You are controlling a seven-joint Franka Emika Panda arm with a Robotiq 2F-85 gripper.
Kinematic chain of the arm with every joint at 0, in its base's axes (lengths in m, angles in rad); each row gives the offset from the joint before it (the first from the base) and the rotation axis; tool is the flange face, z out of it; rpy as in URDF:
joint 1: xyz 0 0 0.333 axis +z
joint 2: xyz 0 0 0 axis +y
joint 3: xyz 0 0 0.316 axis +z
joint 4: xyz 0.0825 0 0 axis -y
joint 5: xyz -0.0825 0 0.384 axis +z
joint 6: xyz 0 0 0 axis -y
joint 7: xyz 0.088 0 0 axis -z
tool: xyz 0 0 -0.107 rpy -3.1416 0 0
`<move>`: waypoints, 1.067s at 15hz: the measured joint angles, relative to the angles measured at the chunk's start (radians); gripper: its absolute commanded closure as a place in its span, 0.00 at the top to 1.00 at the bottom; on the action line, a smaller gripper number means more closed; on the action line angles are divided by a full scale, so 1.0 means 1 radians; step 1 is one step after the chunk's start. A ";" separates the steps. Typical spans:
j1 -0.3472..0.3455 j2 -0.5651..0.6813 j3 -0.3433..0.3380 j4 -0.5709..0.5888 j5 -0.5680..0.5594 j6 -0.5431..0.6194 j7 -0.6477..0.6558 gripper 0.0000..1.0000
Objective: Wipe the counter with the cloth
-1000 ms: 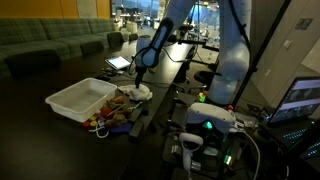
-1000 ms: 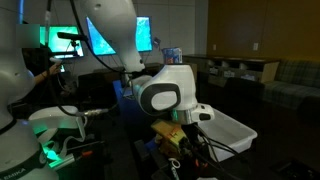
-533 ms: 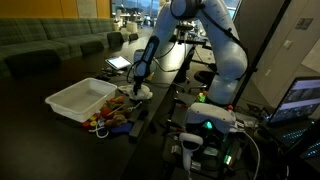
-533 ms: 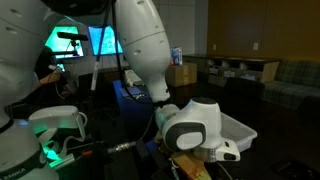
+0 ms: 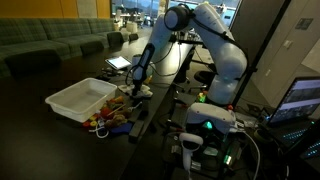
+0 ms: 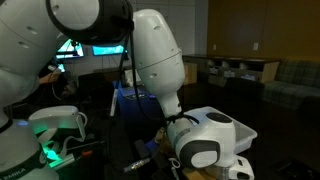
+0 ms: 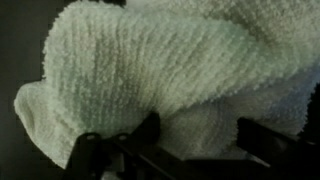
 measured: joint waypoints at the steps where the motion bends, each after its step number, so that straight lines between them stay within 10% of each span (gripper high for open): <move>1: 0.001 0.003 -0.002 0.008 0.000 -0.010 0.000 0.43; 7: 0.027 0.004 -0.044 0.021 -0.005 -0.047 0.001 0.02; 16: 0.113 0.003 -0.244 -0.054 -0.063 -0.082 0.084 0.02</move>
